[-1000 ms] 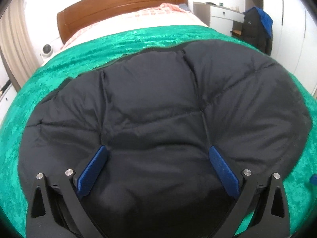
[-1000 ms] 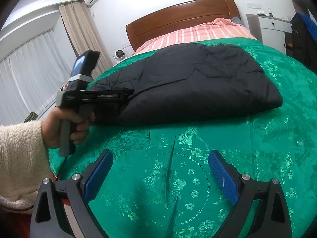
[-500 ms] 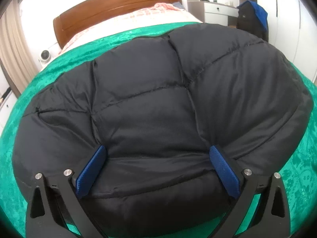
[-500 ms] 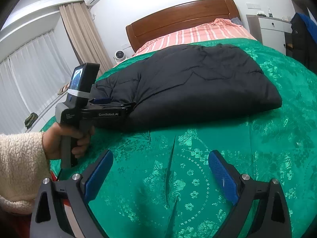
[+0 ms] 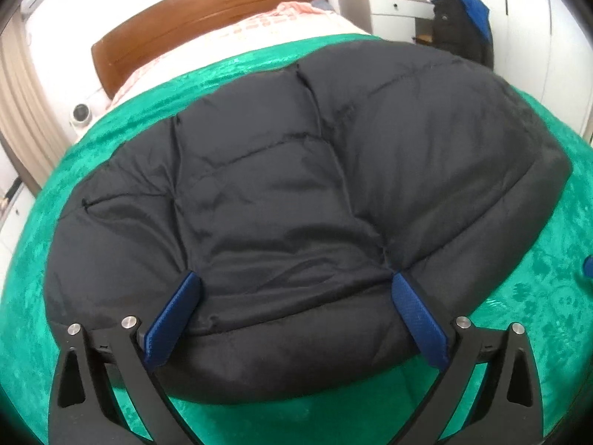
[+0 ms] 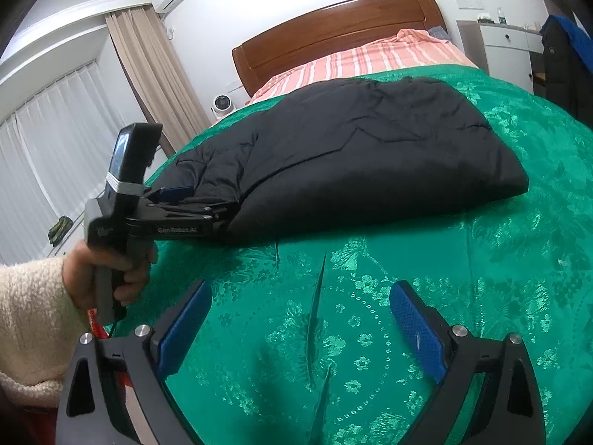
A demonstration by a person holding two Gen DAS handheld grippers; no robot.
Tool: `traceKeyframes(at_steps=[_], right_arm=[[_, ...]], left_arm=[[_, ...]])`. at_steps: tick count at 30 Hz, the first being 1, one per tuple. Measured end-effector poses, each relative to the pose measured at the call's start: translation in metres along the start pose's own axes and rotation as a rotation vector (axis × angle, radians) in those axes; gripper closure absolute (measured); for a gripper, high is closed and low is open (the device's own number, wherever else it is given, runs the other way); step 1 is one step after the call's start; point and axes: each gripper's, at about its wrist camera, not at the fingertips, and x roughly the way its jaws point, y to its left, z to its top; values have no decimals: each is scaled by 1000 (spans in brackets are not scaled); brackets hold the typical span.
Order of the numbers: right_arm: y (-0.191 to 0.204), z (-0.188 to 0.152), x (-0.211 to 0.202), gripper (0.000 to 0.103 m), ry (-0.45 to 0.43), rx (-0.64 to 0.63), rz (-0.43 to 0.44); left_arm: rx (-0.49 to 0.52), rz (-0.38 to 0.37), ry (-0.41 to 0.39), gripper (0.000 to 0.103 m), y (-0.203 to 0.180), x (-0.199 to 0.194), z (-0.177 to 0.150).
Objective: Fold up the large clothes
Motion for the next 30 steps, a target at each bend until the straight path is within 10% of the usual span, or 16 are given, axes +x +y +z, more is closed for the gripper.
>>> traceKeyframes(at_steps=[17,30], right_arm=[[-1,0,0,7,11,13,4],[-15,0,4,7,24,72,29]], left_arm=[[2,-50,50,1,1,-19,12],[-160,-67,4,1,56,19,136]])
